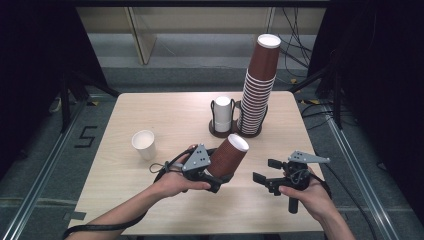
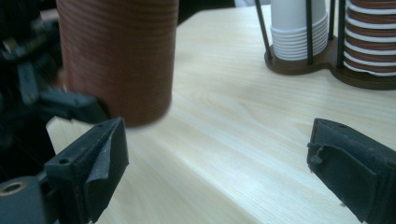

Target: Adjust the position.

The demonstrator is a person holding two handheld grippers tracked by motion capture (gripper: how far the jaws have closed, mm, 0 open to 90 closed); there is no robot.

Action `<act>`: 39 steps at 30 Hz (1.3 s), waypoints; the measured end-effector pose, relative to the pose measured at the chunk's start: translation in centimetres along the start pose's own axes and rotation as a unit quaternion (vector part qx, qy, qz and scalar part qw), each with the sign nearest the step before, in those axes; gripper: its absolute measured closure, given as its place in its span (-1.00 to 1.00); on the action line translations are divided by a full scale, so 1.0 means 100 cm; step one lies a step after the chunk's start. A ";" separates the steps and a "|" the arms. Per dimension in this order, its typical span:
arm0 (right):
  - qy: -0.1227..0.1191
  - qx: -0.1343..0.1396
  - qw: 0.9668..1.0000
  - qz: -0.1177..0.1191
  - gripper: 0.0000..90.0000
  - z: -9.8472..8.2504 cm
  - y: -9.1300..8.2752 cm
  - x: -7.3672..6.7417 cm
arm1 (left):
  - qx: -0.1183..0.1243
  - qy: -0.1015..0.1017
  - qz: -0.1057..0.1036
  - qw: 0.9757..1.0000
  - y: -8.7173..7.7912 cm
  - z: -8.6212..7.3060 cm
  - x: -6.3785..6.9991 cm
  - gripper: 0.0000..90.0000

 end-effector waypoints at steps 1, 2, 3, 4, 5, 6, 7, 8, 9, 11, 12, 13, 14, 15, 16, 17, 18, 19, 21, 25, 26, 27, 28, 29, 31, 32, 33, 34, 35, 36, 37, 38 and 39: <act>-0.002 -0.007 1.000 0.001 -0.86 -0.001 0.000 0.000 | -0.002 0.005 -0.002 1.000 -0.001 0.000 -0.001 -0.75; 0.003 -0.012 1.000 0.006 -0.85 -0.002 0.001 -0.002 | -0.004 0.005 -0.003 1.000 -0.002 0.000 -0.001 -0.75; -0.007 -0.028 1.000 0.006 -0.85 -0.003 0.001 -0.001 | -0.005 0.008 -0.005 1.000 -0.004 -0.001 -0.001 -0.75; -0.011 -0.038 0.999 0.016 -0.84 -0.004 0.003 -0.002 | -0.005 0.010 -0.006 1.000 -0.005 -0.001 -0.001 -0.75; -0.028 -0.051 0.998 0.012 -0.84 -0.005 0.002 0.000 | -0.007 0.014 -0.008 1.000 -0.006 -0.001 -0.001 -0.75; -0.029 -0.064 0.997 0.019 -0.83 -0.007 0.004 -0.002 | -0.009 0.015 -0.011 1.000 -0.007 -0.001 -0.001 -0.75; -0.046 -0.083 0.995 0.018 -0.83 -0.008 0.003 0.000 | -0.008 0.017 -0.013 1.000 -0.007 -0.001 -0.001 -0.75; -0.042 -0.099 0.994 0.024 -0.83 -0.010 0.004 -0.002 | -0.009 0.019 -0.013 1.000 -0.008 -0.001 -0.001 -0.75; -0.051 -0.106 0.993 0.020 -0.83 -0.011 0.005 -0.002 | -0.009 0.019 -0.013 1.000 -0.008 -0.001 -0.001 -0.75; -0.078 -0.142 0.986 0.028 -0.82 -0.014 0.006 -0.002 | -0.010 0.025 -0.020 0.999 -0.010 -0.001 0.000 -0.75; -0.089 -0.156 0.983 0.033 -0.82 -0.016 0.006 -0.002 | -0.015 0.028 -0.020 0.999 -0.011 -0.002 0.000 -0.75; -0.100 -0.168 0.980 0.035 -0.82 -0.018 0.007 -0.002 | -0.015 0.030 -0.021 0.999 -0.011 -0.002 0.001 -0.75; -0.099 -0.180 0.978 0.040 -0.82 -0.020 0.008 -0.004 | -0.017 0.034 -0.023 0.999 -0.012 -0.002 0.001 -0.75; -0.103 -0.189 0.976 0.043 -0.82 -0.021 0.009 -0.005 | -0.019 0.036 -0.025 0.999 -0.013 -0.003 0.002 -0.75; -0.110 -0.202 0.972 0.048 -0.82 -0.023 0.010 -0.006 | -0.021 0.038 -0.027 0.999 -0.014 -0.003 0.002 -0.75; -0.116 -0.205 0.971 0.049 -0.82 -0.023 0.011 -0.006 | -0.023 0.043 -0.028 0.998 -0.014 -0.003 0.002 -0.75; -0.123 -0.211 0.968 0.053 -0.82 -0.023 0.011 -0.006 | -0.026 0.046 -0.030 0.998 -0.015 -0.004 0.002 -0.75; -0.135 -0.214 0.966 0.053 -0.81 -0.023 0.012 -0.005 | -0.025 0.046 -0.031 0.998 -0.015 -0.004 0.002 -0.75; -0.141 -0.219 0.964 0.058 -0.81 -0.023 0.012 -0.006 | -0.028 0.053 -0.033 0.998 -0.017 -0.005 0.002 -0.75; -0.155 -0.229 0.959 0.066 -0.79 -0.023 0.012 -0.010 | -0.038 0.066 -0.041 0.996 -0.020 -0.008 0.001 -0.75; -0.162 -0.231 0.957 0.068 -0.79 -0.023 0.013 -0.010 | -0.041 0.069 -0.042 0.996 -0.020 -0.008 0.001 -0.75; -0.174 -0.231 0.955 0.070 -0.79 -0.021 0.013 -0.010 | -0.045 0.071 -0.045 0.995 -0.021 -0.008 0.000 -0.75; -0.172 -0.234 0.954 0.073 -0.79 -0.021 0.013 -0.012 | -0.048 0.074 -0.046 0.995 -0.021 -0.009 0.000 -0.75; -0.173 -0.236 0.953 0.075 -0.79 -0.021 0.013 -0.013 | -0.056 0.085 -0.049 0.994 -0.022 -0.009 0.000 -0.75; -0.185 -0.239 0.950 0.083 -0.79 -0.019 0.014 -0.015 | -0.062 0.090 -0.057 0.992 -0.023 -0.010 0.002 -0.75; -0.194 -0.242 0.947 0.082 -0.78 -0.017 0.014 -0.015 | -0.066 0.095 -0.058 0.992 -0.023 -0.011 0.003 -0.75; -0.194 -0.246 0.946 0.083 -0.78 -0.017 0.014 -0.016 | -0.070 0.099 -0.060 0.991 -0.023 -0.012 0.005 -0.75; -0.205 -0.248 0.943 0.088 -0.78 -0.015 0.015 -0.017 | -0.072 0.104 -0.061 0.990 -0.023 -0.012 0.006 -0.75; -0.204 -0.253 0.942 0.088 -0.78 -0.014 0.015 -0.018 | -0.073 0.103 -0.063 0.990 -0.023 -0.013 0.007 -0.75; -0.200 -0.256 0.941 0.088 -0.78 -0.014 0.016 -0.020 | -0.074 0.106 -0.067 0.989 -0.024 -0.013 0.008 -0.75; -0.212 -0.257 0.939 0.085 -0.77 -0.013 0.016 -0.019 | -0.074 0.107 -0.068 0.989 -0.023 -0.013 0.009 -0.75; -0.209 -0.264 0.938 0.087 -0.76 -0.013 0.017 -0.020 | -0.077 0.109 -0.070 0.989 -0.023 -0.013 0.011 -0.75; -0.214 -0.267 0.936 0.086 -0.76 -0.013 0.017 -0.021 | -0.076 0.112 -0.072 0.988 -0.023 -0.012 0.012 -0.75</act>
Point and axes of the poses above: each handheld gripper's, and its own axes: y roughly forward along the jaws, z roughly out of its top, x roughly to its right, the point moved 5 cm from there along y, roughly forward along the jaws, and after that the axes turned 12 degrees about z, right-handed, at the moved point
